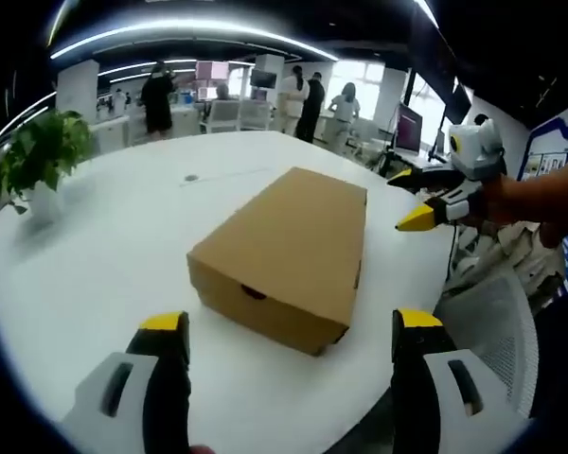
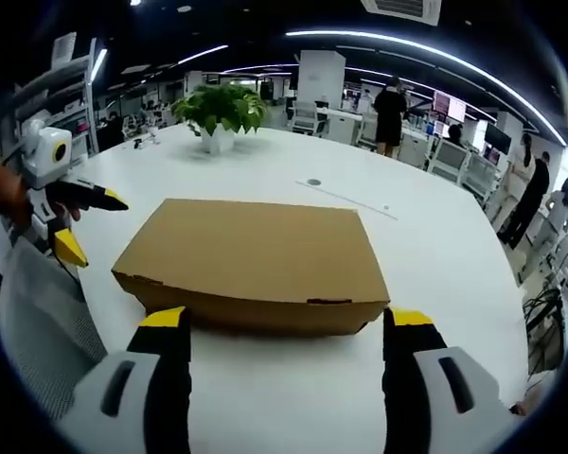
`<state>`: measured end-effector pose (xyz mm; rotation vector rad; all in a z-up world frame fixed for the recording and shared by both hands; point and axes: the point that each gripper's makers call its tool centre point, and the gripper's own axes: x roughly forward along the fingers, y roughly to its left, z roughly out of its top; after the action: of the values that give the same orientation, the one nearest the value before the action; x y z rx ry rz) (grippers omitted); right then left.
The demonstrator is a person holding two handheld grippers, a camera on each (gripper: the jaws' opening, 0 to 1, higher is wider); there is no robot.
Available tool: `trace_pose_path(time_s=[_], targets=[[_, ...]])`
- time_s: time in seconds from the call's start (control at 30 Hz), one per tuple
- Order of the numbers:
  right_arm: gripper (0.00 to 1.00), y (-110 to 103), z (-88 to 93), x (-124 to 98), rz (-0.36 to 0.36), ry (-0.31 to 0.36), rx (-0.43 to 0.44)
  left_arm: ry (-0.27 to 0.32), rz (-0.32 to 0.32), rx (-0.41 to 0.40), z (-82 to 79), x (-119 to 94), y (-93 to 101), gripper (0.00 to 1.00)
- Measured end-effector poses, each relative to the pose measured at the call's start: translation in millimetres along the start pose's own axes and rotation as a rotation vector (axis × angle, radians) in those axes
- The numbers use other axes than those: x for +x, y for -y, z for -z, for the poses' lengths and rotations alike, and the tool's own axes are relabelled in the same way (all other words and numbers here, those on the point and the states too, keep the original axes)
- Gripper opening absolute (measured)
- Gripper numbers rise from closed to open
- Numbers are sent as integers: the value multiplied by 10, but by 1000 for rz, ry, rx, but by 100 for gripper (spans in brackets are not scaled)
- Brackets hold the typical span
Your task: Operate the shoe box by opening the lid, removing the specified soft item, and placing it in the target area until the item is outside and the box remains undamaged.
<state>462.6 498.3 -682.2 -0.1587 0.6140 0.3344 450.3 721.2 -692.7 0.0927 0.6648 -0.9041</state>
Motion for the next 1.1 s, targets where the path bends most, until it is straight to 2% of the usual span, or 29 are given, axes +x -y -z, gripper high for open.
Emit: trace_pose_path(time_s=[0.1, 0.17, 0.3, 0.43, 0.57, 0.73, 0.77, 0.8, 0.87, 0.97, 1.03, 1.1], targets=[[76, 62, 16, 92, -3, -29, -24, -14, 11, -15, 2, 90, 45, 90], [75, 93, -17, 151, -13, -24, -29, -13, 15, -23, -21, 142, 71, 89], [75, 196, -8, 298, -27, -48, 18, -17, 20, -51, -31, 241, 109, 88], [74, 344, -10, 422, -13, -69, 86, -26, 21, -81, -12, 322, 128, 86], [67, 402, 2, 492, -13, -78, 118, -75, 0, -72, 63, 388, 146, 82], [68, 433, -19, 563, -15, -77, 156, -107, -15, -90, 152, 457, 163, 77], [69, 431, -20, 572, -14, -81, 160, -128, -46, -105, 192, 462, 115, 76], [69, 430, -28, 581, -11, -82, 169, -131, -45, -114, 193, 469, 114, 75], [68, 449, -32, 599, -3, -78, 178, -86, -19, -183, 105, 487, 162, 73], [68, 468, -34, 628, -1, -76, 195, -84, -28, -234, 73, 483, 133, 73], [68, 463, -38, 630, -4, -74, 199, -95, -44, -224, 90, 492, 91, 68], [67, 460, -37, 626, -9, -78, 201, -98, -40, -228, 93, 521, 71, 70]])
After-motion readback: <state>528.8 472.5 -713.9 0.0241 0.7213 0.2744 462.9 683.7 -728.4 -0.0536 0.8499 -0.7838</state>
